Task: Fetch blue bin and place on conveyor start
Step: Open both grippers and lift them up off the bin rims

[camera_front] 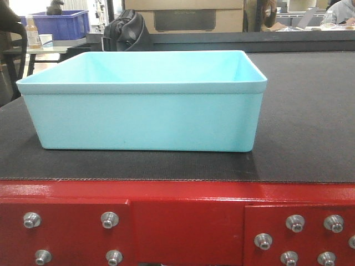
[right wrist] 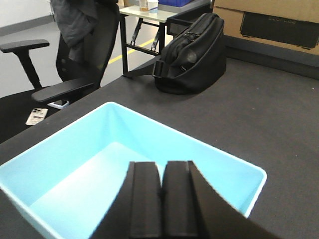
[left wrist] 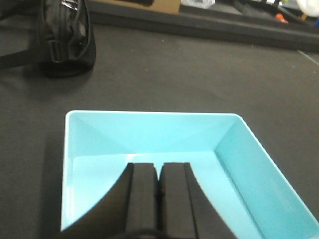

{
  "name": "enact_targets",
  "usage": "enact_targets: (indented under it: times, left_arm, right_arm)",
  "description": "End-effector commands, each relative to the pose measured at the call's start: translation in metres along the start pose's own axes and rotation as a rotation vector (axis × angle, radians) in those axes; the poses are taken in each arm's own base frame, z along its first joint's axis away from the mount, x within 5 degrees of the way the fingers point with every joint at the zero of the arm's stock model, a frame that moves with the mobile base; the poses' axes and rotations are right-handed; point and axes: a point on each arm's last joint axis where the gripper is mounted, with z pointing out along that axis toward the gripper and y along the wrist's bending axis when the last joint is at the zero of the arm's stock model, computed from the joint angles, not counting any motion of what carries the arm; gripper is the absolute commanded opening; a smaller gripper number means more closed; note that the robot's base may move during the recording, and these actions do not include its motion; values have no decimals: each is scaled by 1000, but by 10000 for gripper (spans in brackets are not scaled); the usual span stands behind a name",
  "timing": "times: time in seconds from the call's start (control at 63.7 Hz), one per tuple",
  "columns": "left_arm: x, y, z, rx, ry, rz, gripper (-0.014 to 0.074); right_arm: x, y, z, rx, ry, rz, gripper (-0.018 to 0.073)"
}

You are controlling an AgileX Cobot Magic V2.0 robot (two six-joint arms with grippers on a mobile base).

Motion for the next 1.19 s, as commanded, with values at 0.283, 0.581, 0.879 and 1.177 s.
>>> enact_targets:
  times: [0.283,0.581,0.879,1.177]
  left_arm:
    - [10,0,-67,29,-173,3,-111]
    - [5,-3,-88,45,-242,6,-111]
    - [5,-3,-87,44,-240,6,-111]
    - [5,-3,-87,44,-240,6,-111]
  right_arm:
    - [-3,-4,-68,16,-97,-2,-165]
    - [-21,-5,-116,10,-264,5,-165]
    - [-23,-5,-127,9,-300,6,-165]
    - [-23,-9,-134,48,-295,-36,-165]
